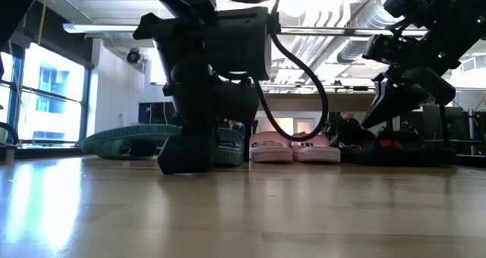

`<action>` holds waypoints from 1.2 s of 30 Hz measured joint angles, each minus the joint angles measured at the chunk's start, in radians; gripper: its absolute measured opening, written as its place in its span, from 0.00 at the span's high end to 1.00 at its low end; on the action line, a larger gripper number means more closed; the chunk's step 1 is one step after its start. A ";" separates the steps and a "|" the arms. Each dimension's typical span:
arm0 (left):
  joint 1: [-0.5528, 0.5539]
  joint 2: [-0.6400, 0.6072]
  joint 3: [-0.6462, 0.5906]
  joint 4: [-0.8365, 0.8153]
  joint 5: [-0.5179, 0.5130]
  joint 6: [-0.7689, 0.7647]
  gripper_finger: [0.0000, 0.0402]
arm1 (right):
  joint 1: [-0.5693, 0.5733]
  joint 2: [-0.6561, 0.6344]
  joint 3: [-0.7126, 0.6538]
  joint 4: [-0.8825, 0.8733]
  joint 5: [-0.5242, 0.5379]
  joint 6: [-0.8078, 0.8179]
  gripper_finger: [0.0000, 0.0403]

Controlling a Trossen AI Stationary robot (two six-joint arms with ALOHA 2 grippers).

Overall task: Pick and place slides into the shelf
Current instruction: Put the right green slipper on the shelf

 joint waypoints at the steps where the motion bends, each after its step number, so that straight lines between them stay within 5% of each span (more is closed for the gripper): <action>1: 0.000 0.000 0.000 0.000 0.000 0.000 0.85 | 0.000 0.000 0.000 0.000 0.000 0.000 1.00; 10: -0.047 -0.012 -0.003 -0.008 0.001 -0.036 0.91 | 0.000 0.000 0.000 -0.001 0.000 -0.003 1.00; 21: -0.233 -0.150 0.011 -0.090 0.031 -0.230 0.91 | 0.000 0.000 0.000 -0.004 0.005 -0.003 1.00; 36: -0.444 -0.188 0.349 -0.291 0.034 -0.147 0.92 | 0.000 0.000 0.000 -0.004 0.006 0.000 1.00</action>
